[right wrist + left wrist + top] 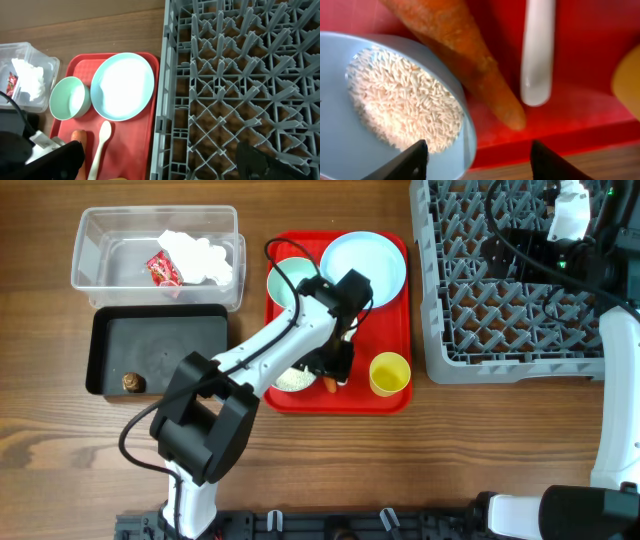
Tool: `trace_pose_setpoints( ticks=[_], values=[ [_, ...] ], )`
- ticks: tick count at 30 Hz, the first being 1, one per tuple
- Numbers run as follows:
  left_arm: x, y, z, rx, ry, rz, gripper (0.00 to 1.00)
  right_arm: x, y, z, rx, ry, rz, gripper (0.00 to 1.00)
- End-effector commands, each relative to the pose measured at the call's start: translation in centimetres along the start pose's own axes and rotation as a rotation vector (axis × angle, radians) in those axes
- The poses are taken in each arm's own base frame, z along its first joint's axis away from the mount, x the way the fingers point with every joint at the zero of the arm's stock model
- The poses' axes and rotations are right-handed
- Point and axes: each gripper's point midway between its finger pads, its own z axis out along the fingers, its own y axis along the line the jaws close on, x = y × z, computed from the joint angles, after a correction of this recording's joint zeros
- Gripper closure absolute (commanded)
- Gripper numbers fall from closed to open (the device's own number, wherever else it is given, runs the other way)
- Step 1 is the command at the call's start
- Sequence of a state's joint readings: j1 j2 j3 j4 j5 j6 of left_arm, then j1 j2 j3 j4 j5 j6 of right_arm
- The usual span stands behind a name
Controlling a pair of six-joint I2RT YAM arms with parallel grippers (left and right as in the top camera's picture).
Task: Sort waste into correct bins and load items into the dishwasher rack
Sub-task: 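Grasp the white bowl of rice with the left gripper, then carry the white bowl left and tip the rice onto the black tray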
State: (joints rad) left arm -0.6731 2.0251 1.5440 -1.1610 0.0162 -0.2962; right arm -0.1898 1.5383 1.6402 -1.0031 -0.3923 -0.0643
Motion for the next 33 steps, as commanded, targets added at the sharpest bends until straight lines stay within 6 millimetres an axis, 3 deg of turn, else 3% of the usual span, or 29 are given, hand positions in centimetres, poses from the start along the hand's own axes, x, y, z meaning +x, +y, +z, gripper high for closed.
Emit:
trace_pose_setpoints(
  ticks=[1,7,15,20,26,33],
  values=[
    [0.4,0.9,1.9,-0.035,0.002,-0.060,0.41,0.2,0.0,0.6,-0.019,0.015,0.020,0.00],
    [0.0,0.7,2.7,-0.025,-0.023,-0.060,0.50,0.2,0.0,0.6,-0.019,0.015,0.022,0.00],
    [-0.1,0.6,2.7,-0.020,-0.025,-0.063,0.72,0.2,-0.1,0.8,-0.019,0.020,0.024,0.00],
    [-0.2,0.6,2.7,-0.019,-0.027,-0.063,0.96,0.6,-0.4,1.7,-0.021,0.046,0.036,0.00],
    [-0.6,0.5,2.1,-0.014,-0.038,-0.067,0.96,0.9,-0.6,2.2,-0.022,0.061,0.041,0.00],
    [-2.9,0.8,-3.0,0.022,-0.125,-0.094,0.96,0.9,-0.6,2.2,-0.022,0.061,0.041,0.00]
  ],
)
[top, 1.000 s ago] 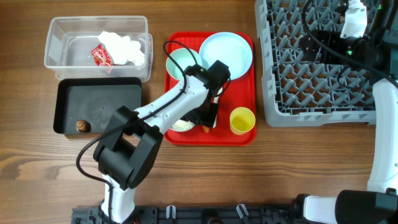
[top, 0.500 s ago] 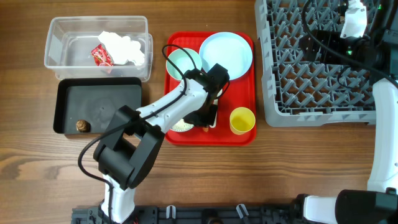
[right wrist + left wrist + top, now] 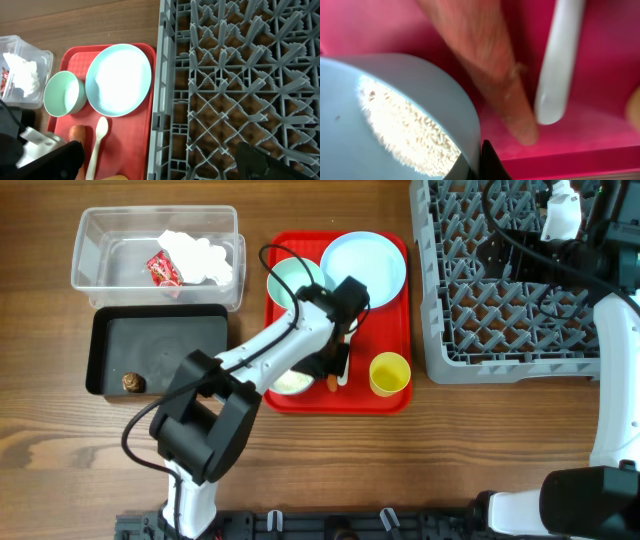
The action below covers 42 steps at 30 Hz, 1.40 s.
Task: Sort waste into correct bins and load items into the dishwasher rack
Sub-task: 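Carry the white bowl left and tip the rice onto the black tray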
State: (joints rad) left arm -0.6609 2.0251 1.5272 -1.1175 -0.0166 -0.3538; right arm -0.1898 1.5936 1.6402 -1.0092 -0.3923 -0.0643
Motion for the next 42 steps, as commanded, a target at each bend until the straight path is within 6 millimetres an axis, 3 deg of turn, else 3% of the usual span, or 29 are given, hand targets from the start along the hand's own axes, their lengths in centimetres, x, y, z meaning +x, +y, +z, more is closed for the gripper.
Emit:
trace_pose_setpoints(
  ticks=[1,8,15,16,19,30,37,42],
  values=[
    [-2.5,0.1,-4.2,0.050,-0.102,-0.033,0.96,0.0,0.2,0.3,-0.019,0.005,0.017,0.00],
    [-3.4,3.3,-8.1,0.108,-0.169,-0.126,0.96,0.0,0.2,0.2,-0.019,0.004,0.017,0.00],
    [-3.8,8.4,-11.2,0.223,-0.209,-0.277,0.96,0.0,0.2,0.3,-0.018,0.004,0.017,0.00],
    [-3.9,9.9,-11.4,0.248,-0.208,-0.292,0.96,0.0,0.2,0.3,-0.018,0.004,0.016,0.00],
    [-3.9,11.9,-11.5,0.335,-0.193,-0.302,0.96,0.0,0.2,0.2,-0.018,0.004,0.016,0.00],
    [-2.1,18.0,-13.4,0.636,-0.232,-0.278,0.96,0.1,0.2,0.3,-0.019,0.007,0.016,0.00],
    [-1.2,20.4,-14.1,0.802,-0.320,-0.270,0.96,0.1,0.2,0.3,-0.019,0.007,0.016,0.00],
    [-0.3,21.0,-12.7,0.937,-0.358,-0.288,0.96,0.1,0.2,0.2,-0.019,0.008,0.017,0.00]
  ],
)
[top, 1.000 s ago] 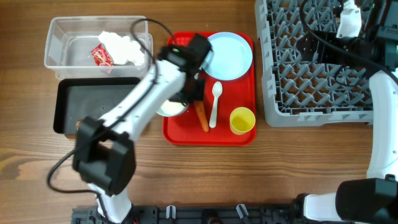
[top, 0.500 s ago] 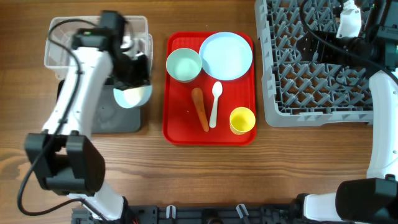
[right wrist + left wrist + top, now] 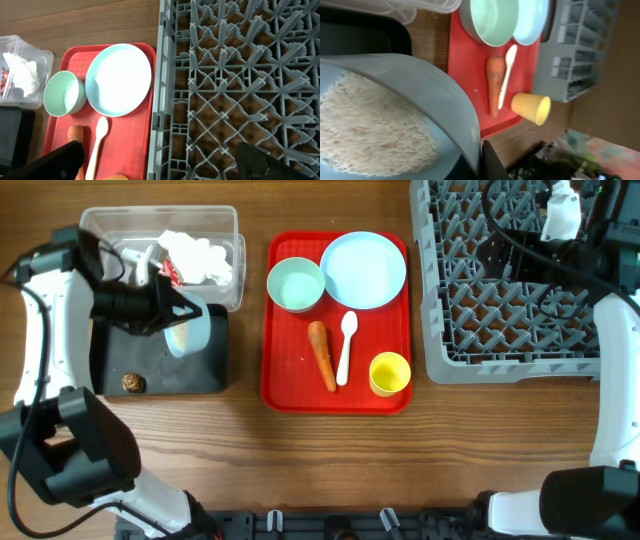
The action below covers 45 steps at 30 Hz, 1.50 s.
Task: Sort waste into correct bins and load items into the dishwasher rack
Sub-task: 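Carry the white bowl left and tip the rice onto the black tray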
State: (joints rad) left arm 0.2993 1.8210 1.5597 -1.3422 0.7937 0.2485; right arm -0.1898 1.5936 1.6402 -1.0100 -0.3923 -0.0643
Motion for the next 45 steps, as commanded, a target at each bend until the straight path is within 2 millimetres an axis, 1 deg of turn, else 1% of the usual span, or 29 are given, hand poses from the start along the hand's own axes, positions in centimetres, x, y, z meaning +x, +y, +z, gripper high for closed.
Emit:
trace_pose_setpoints(
  ticks=[1,3,6,10,11,14,18,22,32,38,41,45],
  values=[
    [0.7,0.1,0.3,0.162,-0.033,0.032,0.96,0.1,0.2,0.2,-0.019,0.008,0.017,0.00],
    [1.2,1.6,0.8,0.170,-0.042,-0.004,0.96,0.2,0.2,0.2,-0.019,0.010,0.018,0.00],
    [1.8,2.8,1.1,0.220,-0.067,-0.050,0.96,0.2,0.2,0.2,-0.019,0.010,0.018,0.00],
    [2.4,3.4,0.9,0.296,-0.106,-0.074,0.96,0.2,0.2,0.2,-0.019,0.012,0.019,0.00],
    [2.4,3.4,0.4,0.331,-0.135,-0.072,0.96,0.2,0.2,0.2,-0.020,0.012,0.019,0.00],
    [2.0,3.5,-0.3,0.367,-0.178,-0.075,0.96,0.2,0.2,0.2,-0.020,0.011,0.018,0.00],
    [1.4,3.3,-1.4,0.418,-0.228,-0.079,0.96,0.2,0.2,0.3,-0.019,0.011,0.018,0.00],
    [0.8,2.4,-2.3,0.489,-0.270,-0.082,0.96,0.2,0.2,0.2,-0.019,0.010,0.018,0.00],
    [0.0,0.8,-3.7,0.612,-0.328,-0.079,0.96,0.2,0.2,0.3,-0.019,0.011,0.018,0.00],
    [-0.3,0.1,-4.3,0.661,-0.350,-0.082,0.96,0.2,0.2,0.3,-0.019,0.011,0.019,0.00],
    [-0.6,-0.6,-5.1,0.721,-0.376,-0.086,0.96,0.2,0.2,0.3,-0.019,0.012,0.019,0.00],
    [-0.7,-0.7,-5.2,0.730,-0.379,-0.089,0.96,0.2,0.2,0.3,-0.019,0.013,0.019,0.00]
  ],
)
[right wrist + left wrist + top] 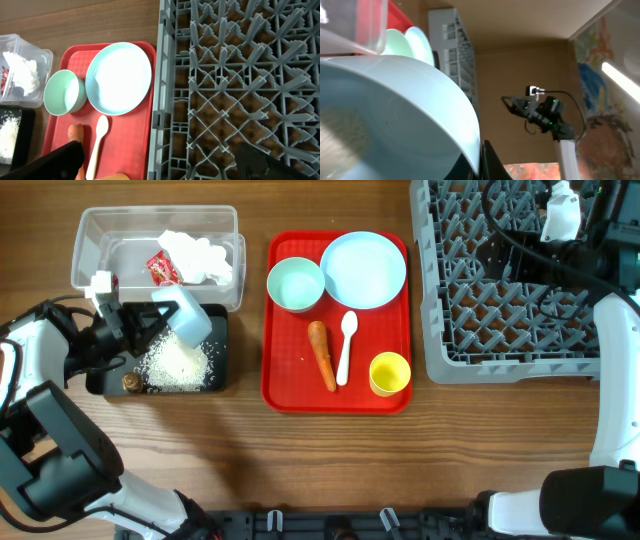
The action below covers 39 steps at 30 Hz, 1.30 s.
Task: Sort waste into correct bins and load items into the dishwasher rack
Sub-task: 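Carry the white bowl left and tip the rice onto the black tray, then return the emptied bowl to the red tray and release it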
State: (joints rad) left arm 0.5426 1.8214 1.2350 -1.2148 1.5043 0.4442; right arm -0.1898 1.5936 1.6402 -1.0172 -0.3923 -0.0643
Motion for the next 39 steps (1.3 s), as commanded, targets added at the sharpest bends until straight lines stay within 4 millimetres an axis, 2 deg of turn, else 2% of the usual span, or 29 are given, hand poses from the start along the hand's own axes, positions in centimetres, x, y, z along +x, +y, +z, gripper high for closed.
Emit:
trace_pose_setpoints(
  ticks=[1,22,26,31,32,33,35,39],
  values=[
    [-0.4,-1.1,-0.2,0.067,-0.033,0.008,0.96,0.1,0.2,0.3,-0.018,0.006,0.015,0.00],
    [-0.4,-1.1,-0.2,0.066,-0.032,0.015,0.96,0.0,0.2,0.2,-0.019,0.002,0.014,0.00],
    [0.2,-2.5,0.4,0.069,-0.011,0.102,0.96,0.0,0.2,0.3,-0.019,0.003,0.014,0.00],
    [2.7,-6.8,2.7,0.044,0.085,0.342,0.96,-0.1,0.2,0.3,-0.019,-0.002,0.014,0.00],
    [4.3,-8.3,4.2,0.009,0.154,0.470,0.96,-0.2,0.2,0.3,-0.019,-0.006,0.013,0.00],
    [5.4,-8.9,5.2,-0.019,0.200,0.549,0.96,-0.3,0.2,0.3,-0.018,-0.008,0.013,0.00],
    [6.9,-8.9,7.0,-0.107,0.272,0.623,0.96,-0.3,0.2,0.3,-0.018,-0.009,0.013,0.00],
    [7.7,-5.9,11.0,-0.462,0.313,0.651,0.96,-0.3,0.2,0.2,-0.019,-0.008,0.013,0.00]
  ],
)
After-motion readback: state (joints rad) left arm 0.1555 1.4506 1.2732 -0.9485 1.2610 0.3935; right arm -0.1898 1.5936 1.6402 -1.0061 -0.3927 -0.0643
